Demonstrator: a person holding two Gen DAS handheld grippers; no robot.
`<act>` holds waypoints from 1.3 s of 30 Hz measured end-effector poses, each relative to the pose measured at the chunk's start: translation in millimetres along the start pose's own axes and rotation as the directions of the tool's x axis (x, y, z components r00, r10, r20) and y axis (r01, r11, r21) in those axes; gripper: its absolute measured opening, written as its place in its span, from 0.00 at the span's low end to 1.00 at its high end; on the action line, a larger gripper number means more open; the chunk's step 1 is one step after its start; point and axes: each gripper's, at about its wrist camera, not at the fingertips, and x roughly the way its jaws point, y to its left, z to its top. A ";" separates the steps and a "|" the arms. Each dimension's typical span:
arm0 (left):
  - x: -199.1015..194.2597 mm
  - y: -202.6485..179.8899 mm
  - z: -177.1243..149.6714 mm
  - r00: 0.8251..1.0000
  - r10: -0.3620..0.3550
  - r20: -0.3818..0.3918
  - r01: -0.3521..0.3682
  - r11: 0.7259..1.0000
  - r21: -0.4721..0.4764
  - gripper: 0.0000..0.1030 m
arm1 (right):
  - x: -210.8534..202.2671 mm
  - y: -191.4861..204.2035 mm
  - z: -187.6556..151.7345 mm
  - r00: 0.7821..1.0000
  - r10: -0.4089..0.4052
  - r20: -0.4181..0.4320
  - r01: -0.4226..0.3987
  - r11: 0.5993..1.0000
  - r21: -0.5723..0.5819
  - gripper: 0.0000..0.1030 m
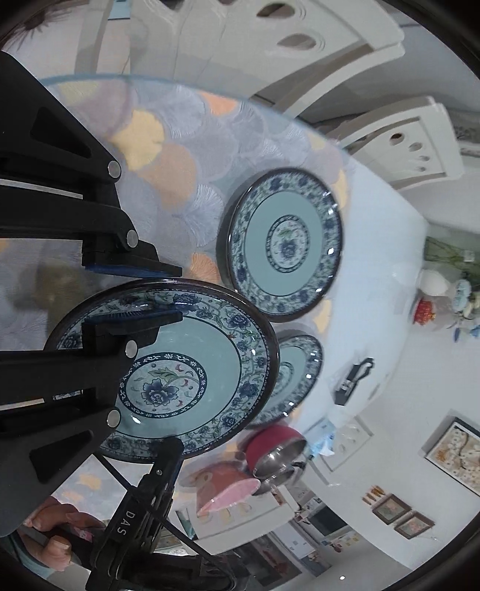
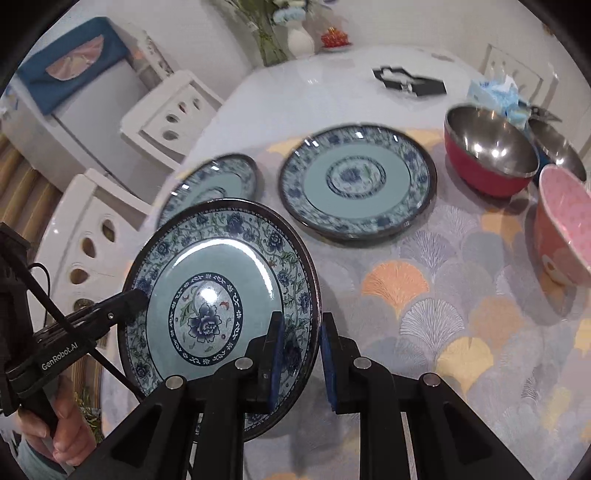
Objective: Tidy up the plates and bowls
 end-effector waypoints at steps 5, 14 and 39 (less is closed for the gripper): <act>-32.7 2.9 -6.0 0.998 0.006 0.062 -0.004 1.000 -0.028 0.12 | -23.0 18.7 -4.0 0.999 0.028 0.039 -0.027 0.999 -0.027 0.18; -66.0 16.1 -30.3 0.994 0.041 0.097 -0.036 0.998 -0.052 0.12 | -36.3 48.1 -24.2 0.997 0.064 0.040 -0.061 0.995 -0.077 0.18; -28.7 36.7 -90.3 0.998 0.033 -0.048 -0.036 0.997 -0.072 0.12 | 10.4 38.7 -77.9 0.988 0.024 -0.152 -0.033 0.998 -0.055 0.19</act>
